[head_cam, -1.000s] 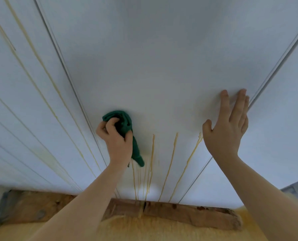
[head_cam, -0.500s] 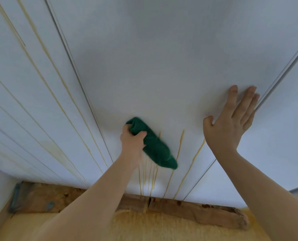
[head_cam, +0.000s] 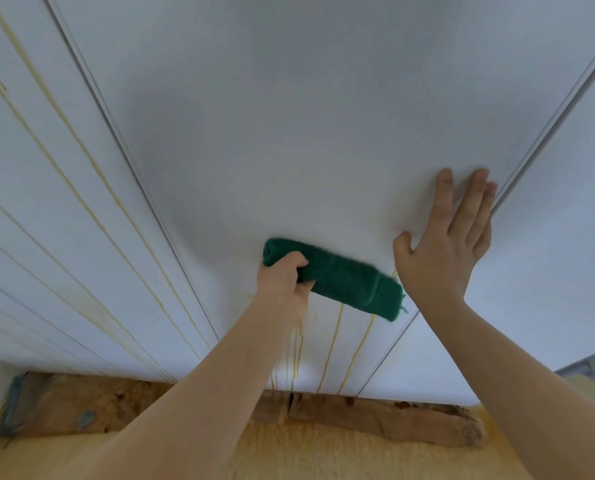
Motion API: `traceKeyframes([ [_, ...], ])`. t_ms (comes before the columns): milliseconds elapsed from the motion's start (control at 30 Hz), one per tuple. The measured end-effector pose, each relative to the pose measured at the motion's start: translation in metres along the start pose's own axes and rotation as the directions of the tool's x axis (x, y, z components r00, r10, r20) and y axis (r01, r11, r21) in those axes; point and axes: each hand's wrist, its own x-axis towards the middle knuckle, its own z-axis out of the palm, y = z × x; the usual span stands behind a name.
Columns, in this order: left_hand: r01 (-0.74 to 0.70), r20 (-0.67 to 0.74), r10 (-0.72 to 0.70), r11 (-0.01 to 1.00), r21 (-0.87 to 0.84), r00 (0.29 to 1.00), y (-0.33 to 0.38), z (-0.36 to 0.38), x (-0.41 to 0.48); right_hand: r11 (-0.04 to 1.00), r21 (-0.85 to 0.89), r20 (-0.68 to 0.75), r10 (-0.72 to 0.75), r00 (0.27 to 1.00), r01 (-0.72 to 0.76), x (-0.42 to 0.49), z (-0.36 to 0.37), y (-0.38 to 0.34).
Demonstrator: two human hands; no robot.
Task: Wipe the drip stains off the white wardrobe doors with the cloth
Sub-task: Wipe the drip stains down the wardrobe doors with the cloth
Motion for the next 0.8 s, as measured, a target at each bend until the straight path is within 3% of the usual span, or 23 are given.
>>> traceKeyframes([
  [100,0.021,-0.11,-0.021,1.0,0.005,0.994,-0.016,-0.006,0.018,1.0,0.002,0.025,-0.009,1.0,0.009,0.002,-0.001,0.003],
  [200,0.237,-0.316,-0.215,0.971,0.034,0.924,-0.028,-0.014,0.036,1.0,-0.01,0.031,-0.028,0.999,0.028,0.001,-0.001,0.006],
  [233,0.26,-0.299,-0.19,0.941,0.215,0.935,-0.029,-0.014,0.033,0.999,-0.013,0.034,-0.03,0.999,0.03,0.0,-0.002,0.006],
  [267,0.266,-0.247,-0.218,0.947,0.179,0.944,-0.026,-0.012,0.027,0.999,-0.015,0.038,-0.032,0.999,0.032,0.0,-0.002,0.007],
  [300,0.284,-0.209,-0.272,0.958,0.028,0.939,-0.024,-0.009,0.021,0.999,-0.016,0.043,-0.035,0.998,0.036,0.0,-0.002,0.007],
  [367,0.246,-0.012,-0.247,0.968,-0.047,0.969,-0.02,0.003,0.007,0.999,-0.016,0.036,-0.04,0.999,0.04,0.001,-0.003,0.009],
  [467,0.157,0.033,-0.154,0.969,-0.188,0.988,-0.022,0.022,0.004,0.999,0.004,0.002,-0.05,0.999,0.05,0.0,-0.003,0.011],
  [600,0.083,-0.112,-0.077,0.995,0.052,0.991,-0.047,0.023,0.008,0.988,0.039,-0.018,-0.146,0.989,0.147,-0.003,-0.007,0.022],
  [700,0.227,-0.201,-0.181,0.945,0.236,0.963,-0.063,0.017,0.007,0.98,0.064,0.003,-0.191,0.982,0.19,-0.005,-0.013,0.031],
  [800,0.245,-0.111,-0.221,0.926,0.288,0.969,-0.063,0.028,-0.002,0.98,0.045,0.011,-0.193,0.981,0.192,-0.007,-0.017,0.035],
])
